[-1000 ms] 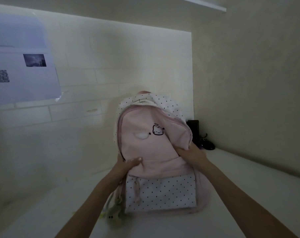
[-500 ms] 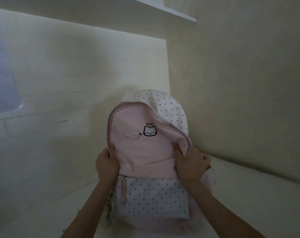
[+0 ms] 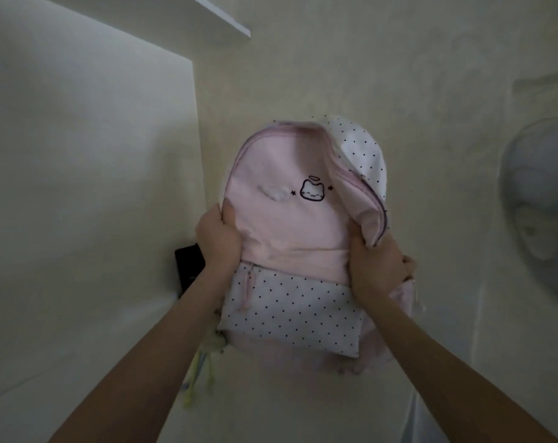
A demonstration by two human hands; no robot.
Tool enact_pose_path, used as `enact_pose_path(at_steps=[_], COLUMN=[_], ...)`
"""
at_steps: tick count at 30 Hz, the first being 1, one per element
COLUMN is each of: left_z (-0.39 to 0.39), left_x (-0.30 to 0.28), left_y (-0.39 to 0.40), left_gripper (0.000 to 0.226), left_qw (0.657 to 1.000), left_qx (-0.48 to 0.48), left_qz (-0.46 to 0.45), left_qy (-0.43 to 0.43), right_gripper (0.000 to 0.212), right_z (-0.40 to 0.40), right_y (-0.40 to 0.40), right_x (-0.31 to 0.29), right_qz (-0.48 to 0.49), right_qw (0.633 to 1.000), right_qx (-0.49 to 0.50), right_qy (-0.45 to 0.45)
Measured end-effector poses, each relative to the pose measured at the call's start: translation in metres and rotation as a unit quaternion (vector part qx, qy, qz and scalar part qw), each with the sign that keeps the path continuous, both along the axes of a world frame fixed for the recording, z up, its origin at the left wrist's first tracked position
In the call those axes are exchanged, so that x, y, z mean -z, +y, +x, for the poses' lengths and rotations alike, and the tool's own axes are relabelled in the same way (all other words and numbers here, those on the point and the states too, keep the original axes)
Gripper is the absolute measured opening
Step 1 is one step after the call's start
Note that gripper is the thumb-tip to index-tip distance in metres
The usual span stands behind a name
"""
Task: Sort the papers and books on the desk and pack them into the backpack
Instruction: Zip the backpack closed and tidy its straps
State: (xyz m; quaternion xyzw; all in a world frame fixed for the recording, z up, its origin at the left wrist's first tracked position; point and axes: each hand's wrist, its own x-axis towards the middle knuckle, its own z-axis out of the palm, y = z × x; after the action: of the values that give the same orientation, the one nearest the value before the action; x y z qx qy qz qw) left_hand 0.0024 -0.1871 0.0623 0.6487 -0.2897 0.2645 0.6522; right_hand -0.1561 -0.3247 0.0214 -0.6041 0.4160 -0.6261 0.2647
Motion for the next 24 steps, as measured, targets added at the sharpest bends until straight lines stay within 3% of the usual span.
enact_pose_path(at_steps=[2, 4, 6, 8, 11, 13, 16, 18, 20, 24], left_z=[0.003, 0.008, 0.004, -0.014, -0.043, -0.045, -0.047, -0.053, -0.055, -0.067], left_x=[0.008, 0.026, 0.053, 0.084, 0.121, 0.141, 0.155, 0.156, 0.159, 0.185], left_y=[-0.037, -0.077, -0.115, -0.139, -0.14, -0.137, -0.134, -0.134, -0.134, -0.12], left_gripper=[0.043, 0.033, 0.055, 0.071, 0.07, 0.067, 0.065, 0.064, 0.062, 0.056], left_qw=[0.998, 0.994, 0.963, 0.943, 0.954, 0.949, 0.944, 0.939, 0.938, 0.921], left_qx=[0.056, 0.08, 0.063, 0.023, -0.064, -0.084, -0.114, -0.122, -0.126, -0.158], left_qz=[-0.004, 0.067, 0.237, 0.309, 0.279, 0.255, 0.259, 0.285, 0.298, 0.326], left_qy=[0.009, 0.039, 0.113, 0.12, -0.092, -0.164, -0.167, -0.149, -0.123, -0.147], right_gripper=[0.043, 0.042, 0.043, 0.058, 0.074, 0.073, 0.069, 0.065, 0.059, 0.053], right_z=[-0.007, -0.009, -0.007, -0.003, 0.004, 0.006, 0.008, 0.013, 0.024, 0.042], right_y=[-0.032, -0.064, -0.092, -0.107, -0.109, -0.1, -0.077, -0.068, -0.071, -0.083], right_x=[0.008, 0.026, 0.051, 0.069, 0.074, 0.07, 0.063, 0.07, 0.088, 0.105], right_qz=[-0.001, 0.018, 0.041, 0.061, 0.014, -0.067, -0.254, -0.38, -0.407, -0.371], right_qw=[1.0, 0.998, 0.99, 0.985, 0.985, 0.985, 0.954, 0.891, 0.84, 0.844], right_qx=[0.024, 0.039, 0.043, 0.044, 0.07, 0.088, 0.11, 0.06, -0.022, -0.039], right_qy=[0.005, 0.054, 0.124, 0.157, 0.157, 0.134, 0.111, 0.241, 0.359, 0.385])
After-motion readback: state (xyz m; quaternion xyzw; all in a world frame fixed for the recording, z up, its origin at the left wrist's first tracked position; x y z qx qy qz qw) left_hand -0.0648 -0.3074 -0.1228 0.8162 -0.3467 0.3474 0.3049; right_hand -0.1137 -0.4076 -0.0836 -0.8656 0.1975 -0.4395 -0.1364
